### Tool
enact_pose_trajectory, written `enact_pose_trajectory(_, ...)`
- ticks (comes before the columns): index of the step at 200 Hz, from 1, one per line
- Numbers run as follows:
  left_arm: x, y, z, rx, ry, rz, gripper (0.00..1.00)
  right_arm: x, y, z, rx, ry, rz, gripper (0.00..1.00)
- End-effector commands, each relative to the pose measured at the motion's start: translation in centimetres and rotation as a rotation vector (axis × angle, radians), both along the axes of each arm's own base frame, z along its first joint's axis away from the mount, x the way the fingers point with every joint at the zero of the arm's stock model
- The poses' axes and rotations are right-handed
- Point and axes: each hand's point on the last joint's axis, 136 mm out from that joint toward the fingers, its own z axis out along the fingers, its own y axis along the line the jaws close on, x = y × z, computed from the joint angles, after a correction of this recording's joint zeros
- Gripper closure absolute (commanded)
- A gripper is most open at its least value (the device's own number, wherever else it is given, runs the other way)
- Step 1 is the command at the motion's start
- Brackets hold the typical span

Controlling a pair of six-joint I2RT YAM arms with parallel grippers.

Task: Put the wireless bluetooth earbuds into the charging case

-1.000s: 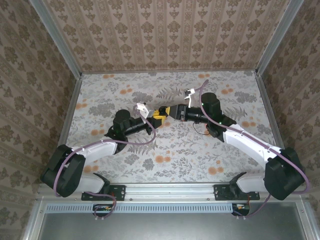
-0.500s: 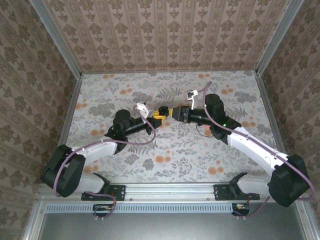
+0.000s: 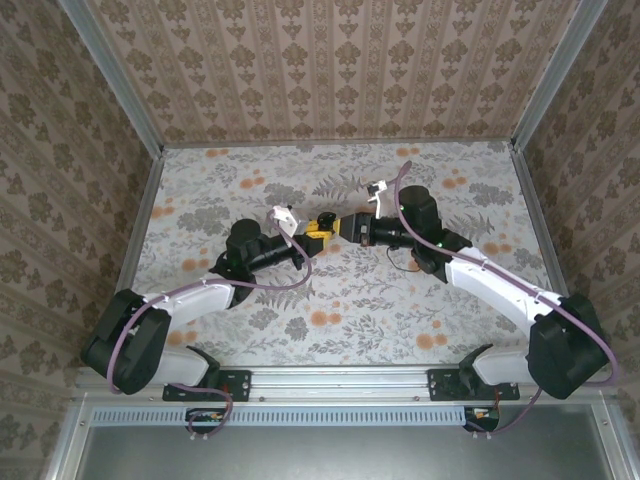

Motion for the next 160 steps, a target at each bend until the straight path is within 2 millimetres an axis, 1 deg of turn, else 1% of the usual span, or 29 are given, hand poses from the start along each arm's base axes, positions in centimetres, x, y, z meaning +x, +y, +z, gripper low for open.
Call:
enact_pose_trajectory(1, -0.3, -0.3, 2.5, -0.034, -0.067, -0.017, 0.9, 0.1, 0.9, 2.0, 0.04, -0.048, 0.037, 0.69)
enact_pose_trajectory(73, -0.3, -0.3, 2.5, -0.035, -0.061, -0.018, 0.9, -0.3, 1.4, 1.9, 0.046, -0.039, 0.058, 0.73)
enact_pose_trajectory(107, -0.3, -0.3, 2.6, -0.036, -0.064, -0.017, 0.9, -0.2, 1.6, 1.9, 0.049, -0.039, 0.061, 0.74)
enact_pose_trajectory(160, -0.4, -0.2, 2.5, -0.034, -0.061, -0.015, 0.9, 0.0, 2.2, 2.3, 0.06, -0.048, 0.069, 0.75)
